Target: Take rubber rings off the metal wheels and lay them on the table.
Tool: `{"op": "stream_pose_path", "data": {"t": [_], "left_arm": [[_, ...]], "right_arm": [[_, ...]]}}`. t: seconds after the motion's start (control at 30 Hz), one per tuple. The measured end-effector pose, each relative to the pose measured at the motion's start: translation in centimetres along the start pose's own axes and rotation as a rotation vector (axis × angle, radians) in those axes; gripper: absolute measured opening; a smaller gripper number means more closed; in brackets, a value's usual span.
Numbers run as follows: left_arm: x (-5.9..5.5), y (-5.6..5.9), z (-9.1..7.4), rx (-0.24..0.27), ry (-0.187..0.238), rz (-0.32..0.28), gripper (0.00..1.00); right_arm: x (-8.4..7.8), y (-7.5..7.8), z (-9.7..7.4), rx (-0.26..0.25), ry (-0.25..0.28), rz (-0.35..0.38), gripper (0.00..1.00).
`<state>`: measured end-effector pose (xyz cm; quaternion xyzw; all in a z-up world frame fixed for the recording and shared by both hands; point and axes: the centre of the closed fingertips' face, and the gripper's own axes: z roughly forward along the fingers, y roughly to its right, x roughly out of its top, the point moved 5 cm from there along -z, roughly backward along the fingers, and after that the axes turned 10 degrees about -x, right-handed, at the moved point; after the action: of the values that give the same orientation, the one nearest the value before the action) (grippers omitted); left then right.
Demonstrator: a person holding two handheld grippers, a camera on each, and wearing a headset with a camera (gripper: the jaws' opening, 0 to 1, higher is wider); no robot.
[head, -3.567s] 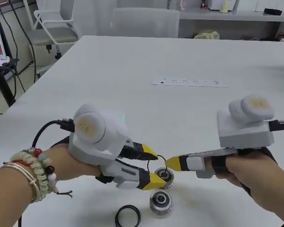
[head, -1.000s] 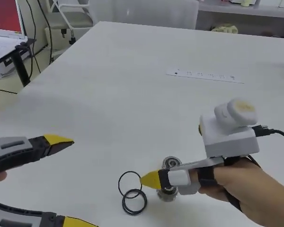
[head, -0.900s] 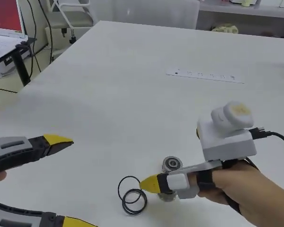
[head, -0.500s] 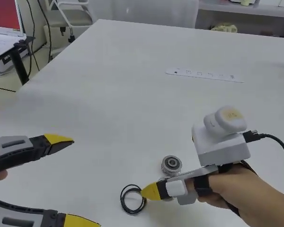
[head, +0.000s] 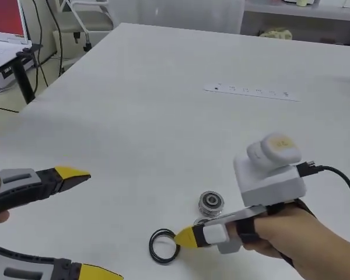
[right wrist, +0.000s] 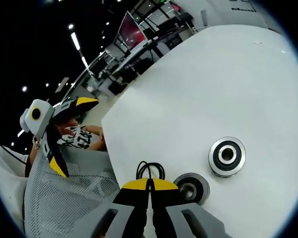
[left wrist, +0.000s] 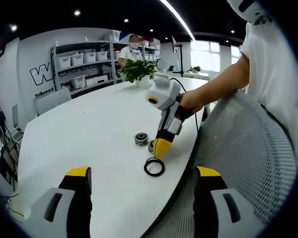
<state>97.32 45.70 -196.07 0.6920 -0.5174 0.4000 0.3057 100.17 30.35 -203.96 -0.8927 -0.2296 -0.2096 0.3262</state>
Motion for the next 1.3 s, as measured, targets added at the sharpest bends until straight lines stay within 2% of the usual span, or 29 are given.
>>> {"op": "stream_pose_path", "data": {"t": [0.27, 0.87, 1.1, 1.3], "left_arm": [[-0.1, 0.1, 0.1, -0.005, -0.006, 0.003, 0.82], [-0.2, 0.2, 0.1, -0.014, -0.020, 0.011, 0.82], [-0.2, 0.2, 0.2, -0.013, -0.026, 0.012, 0.82], [-0.2, 0.2, 0.2, -0.014, -0.025, 0.010, 0.82]], "right_arm": [[0.1, 0.0, 0.1, -0.017, 0.002, -0.018, 0.00], [0.6, 0.1, -0.1, -0.097, 0.029, -0.136, 0.00], [0.7, 0.0, -0.1, -0.093, 0.027, -0.141, 0.00], [1.4, 0.4, -0.8, -0.103, 0.059, -0.126, 0.00]]}}
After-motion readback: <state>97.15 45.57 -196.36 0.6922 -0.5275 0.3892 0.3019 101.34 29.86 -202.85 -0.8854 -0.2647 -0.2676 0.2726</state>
